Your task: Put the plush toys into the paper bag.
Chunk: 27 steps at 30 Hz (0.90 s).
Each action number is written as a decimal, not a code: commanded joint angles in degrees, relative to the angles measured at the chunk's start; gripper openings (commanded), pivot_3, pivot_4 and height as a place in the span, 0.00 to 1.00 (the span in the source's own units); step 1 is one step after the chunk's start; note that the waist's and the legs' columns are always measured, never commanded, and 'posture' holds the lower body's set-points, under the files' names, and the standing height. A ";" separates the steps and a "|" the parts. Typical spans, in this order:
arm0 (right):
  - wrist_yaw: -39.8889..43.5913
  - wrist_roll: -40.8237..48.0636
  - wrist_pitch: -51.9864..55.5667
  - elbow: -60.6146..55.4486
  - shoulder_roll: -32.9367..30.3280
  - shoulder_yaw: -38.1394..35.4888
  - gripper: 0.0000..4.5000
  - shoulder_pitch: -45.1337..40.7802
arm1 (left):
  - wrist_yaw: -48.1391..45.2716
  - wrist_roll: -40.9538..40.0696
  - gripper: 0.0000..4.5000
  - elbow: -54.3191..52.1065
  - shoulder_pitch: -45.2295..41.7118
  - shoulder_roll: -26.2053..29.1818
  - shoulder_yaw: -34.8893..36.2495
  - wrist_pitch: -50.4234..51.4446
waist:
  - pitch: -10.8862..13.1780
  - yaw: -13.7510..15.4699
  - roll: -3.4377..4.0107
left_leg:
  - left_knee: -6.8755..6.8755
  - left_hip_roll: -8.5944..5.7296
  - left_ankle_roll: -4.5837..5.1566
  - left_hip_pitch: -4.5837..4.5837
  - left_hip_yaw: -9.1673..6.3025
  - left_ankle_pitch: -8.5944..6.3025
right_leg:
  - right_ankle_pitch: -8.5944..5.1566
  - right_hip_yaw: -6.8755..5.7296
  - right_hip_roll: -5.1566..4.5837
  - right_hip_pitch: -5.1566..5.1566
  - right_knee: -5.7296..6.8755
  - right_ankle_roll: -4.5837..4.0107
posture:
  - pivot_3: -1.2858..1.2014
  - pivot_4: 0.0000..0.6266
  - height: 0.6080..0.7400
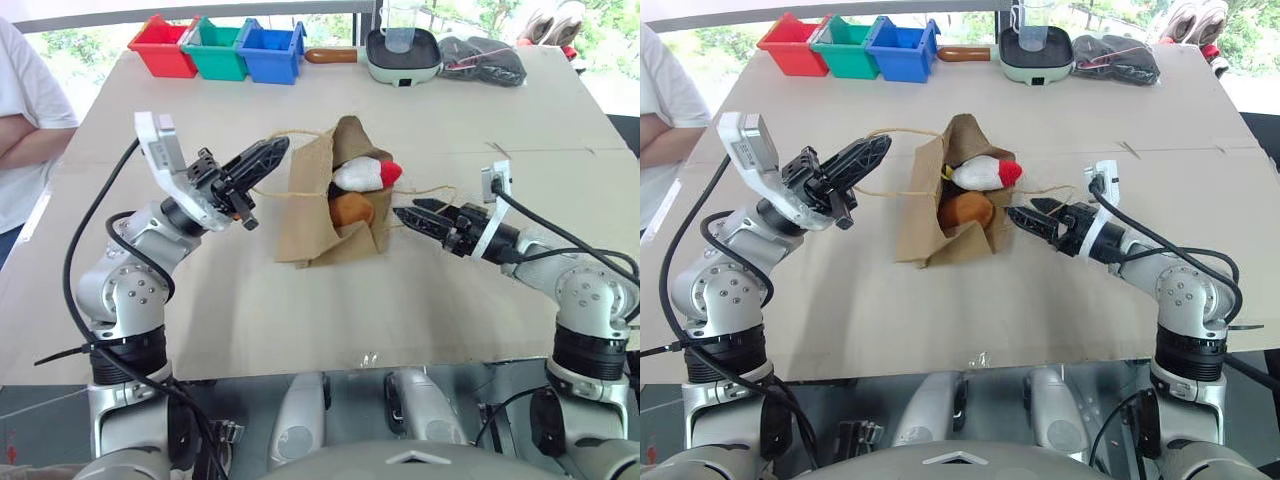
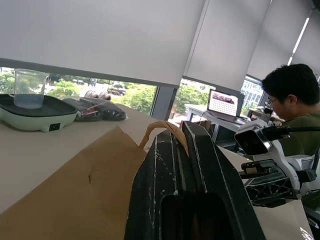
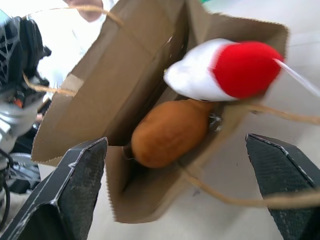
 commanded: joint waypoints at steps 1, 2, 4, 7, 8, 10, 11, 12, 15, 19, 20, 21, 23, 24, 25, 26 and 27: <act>3.31 2.69 -5.63 0.73 1.50 -0.97 0.58 -2.76 | -0.10 -0.99 0.00 -1.91 -0.36 0.28 1.10 -0.96 | 0.00 -0.07 0.00 | -0.01 0.01 0.00 0.00 0.00 0.00 | 0.00 0.00 0.01 0.00 0.00 0.00 | 0.52 0.24 1.00; 4.39 4.28 -7.20 1.29 2.87 -1.28 0.50 -4.21 | -0.04 -0.96 0.00 -1.37 -0.76 0.16 1.09 -1.04 | 0.00 -0.12 0.00 | 0.00 0.01 0.00 0.00 0.00 0.00 | 0.00 0.00 0.01 0.00 0.00 0.00 | 0.52 0.24 1.00; 5.33 6.98 -9.12 1.64 4.66 -1.87 0.28 -6.36 | 0.27 -0.99 0.00 -0.36 -1.55 -0.06 1.27 -1.15 | 0.00 -0.21 0.01 | 0.00 0.01 0.00 0.01 0.01 0.00 | 0.00 0.01 0.01 0.00 0.00 0.00 | 0.52 0.24 1.00; 3.54 12.89 -9.84 -0.81 6.10 -2.78 0.01 -11.32 | 0.90 -0.69 0.00 3.87 -4.63 0.37 2.63 -1.58 | 0.03 -0.07 0.04 | -0.01 0.02 0.00 0.01 -0.03 0.00 | 0.00 -0.03 0.02 -0.01 0.04 0.00 | 0.52 0.24 1.00; 2.53 14.19 -9.65 -1.67 5.91 -2.56 0.01 -12.83 | 0.73 -0.57 0.00 5.51 -5.82 0.81 3.07 -1.69 | 0.03 0.00 0.04 | 0.00 0.02 0.00 0.00 -0.04 0.00 | 0.00 -0.05 0.02 -0.01 0.05 0.00 | 0.52 0.24 1.00; -0.15 16.71 -9.26 -3.83 4.94 -1.94 0.01 -16.78 | -0.67 0.67 0.00 10.21 -9.31 2.50 3.45 -2.21 | 0.05 0.06 0.05 | 0.01 0.02 0.00 -0.01 -0.05 0.00 | 0.00 -0.08 0.00 -0.01 0.04 0.00 | 0.52 0.24 1.00; -2.14 18.02 -8.89 -4.73 4.33 -1.67 0.01 -18.78 | -2.07 1.88 0.00 12.78 -11.13 3.53 3.20 -3.10 | 0.04 0.02 0.04 | 0.01 0.01 0.00 -0.03 -0.06 0.00 | 0.00 -0.09 -0.01 -0.02 0.05 0.00 | 0.52 0.24 1.00; -3.67 19.07 -8.69 -5.26 3.83 -1.47 0.01 -20.00 | -3.14 2.74 0.00 14.55 -12.33 4.21 2.94 -3.81 | 0.05 0.00 0.05 | 0.00 0.01 0.00 -0.06 -0.07 0.00 | 0.00 -0.10 0.01 -0.05 0.03 0.00 | 0.52 0.24 1.00; -5.38 18.51 -7.00 -7.19 0.50 0.11 0.01 -19.23 | -8.65 9.74 0.00 21.92 -14.93 6.22 -2.89 -7.25 | 0.03 0.05 0.02 | -0.02 0.01 0.00 -0.05 -0.06 0.00 | 0.00 -0.10 -0.02 -0.04 0.02 0.00 | 0.52 0.24 1.00; -6.34 16.40 -7.36 -11.37 -4.40 2.49 0.01 -14.67 | -10.11 12.14 0.00 25.70 -18.09 3.71 -4.91 -9.35 | 0.03 0.46 0.01 | -0.02 -0.03 0.00 -0.09 -0.04 0.00 | 0.00 -0.14 -0.08 -0.04 -0.07 -0.01 | 0.52 0.24 1.00; -8.06 18.33 -7.33 -12.51 -4.55 2.14 0.01 -14.63 | -10.05 12.34 0.00 26.88 -18.84 3.10 -4.99 -9.36 | 0.04 0.38 0.03 | -0.01 -0.03 0.00 -0.13 -0.02 0.00 | 0.00 -0.12 -0.09 -0.05 -0.09 0.00 | 0.52 0.24 1.00; -8.98 18.51 -6.76 -13.78 -5.49 2.67 0.01 -13.84 | -10.08 13.05 0.00 27.93 -19.19 2.69 -5.25 -9.62 | 0.05 0.30 0.02 | 0.00 -0.03 0.00 -0.15 0.01 0.00 | 0.01 -0.08 -0.09 -0.08 -0.07 0.00 | 0.52 0.24 1.00; -7.76 15.42 -6.71 -16.39 -8.14 5.11 0.01 -10.54 | -12.69 15.27 0.00 28.79 -18.46 2.91 -7.10 -10.86 | 0.04 0.14 0.01 | 0.05 -0.03 0.00 -0.34 -0.03 0.00 | 0.01 -0.09 -0.08 -0.28 0.05 0.00 | 0.52 0.24 1.00; -7.88 15.57 -6.74 -16.81 -8.61 5.60 0.01 -9.47 | -14.15 15.91 0.00 29.03 -18.15 3.09 -7.81 -11.24 | 0.02 -0.04 -0.01 | 0.03 -0.02 0.00 -0.37 -0.04 0.00 | 0.01 -0.10 -0.06 -0.32 0.05 0.00 | 0.52 0.24 1.00; -8.18 15.89 -6.95 -16.94 -8.91 5.91 0.01 -9.06 | -15.06 16.44 0.00 29.45 -18.24 3.06 -8.07 -11.79 | 0.02 -0.23 0.00 | 0.02 0.00 0.00 -0.36 -0.04 0.00 | 0.01 -0.10 -0.05 -0.32 0.05 0.00 | 0.52 0.24 1.00; -8.09 13.79 -7.20 -17.15 -10.27 7.03 0.01 -8.81 | -15.84 17.26 0.00 30.27 -18.88 3.08 -8.33 -12.71 | 0.03 -0.27 0.01 | 0.01 0.01 0.00 -0.36 -0.03 0.00 | 0.01 -0.08 -0.03 -0.34 0.06 0.00 | 0.52 0.24 1.00; -7.92 12.00 -7.46 -17.29 -11.33 7.96 0.01 -8.70 | -16.35 17.91 0.00 30.98 -19.44 3.07 -8.43 -13.44 | 0.04 -0.26 0.03 | 0.01 0.01 0.00 -0.36 -0.02 0.00 | 0.01 -0.07 -0.03 -0.35 0.07 -0.01 | 0.52 0.24 1.00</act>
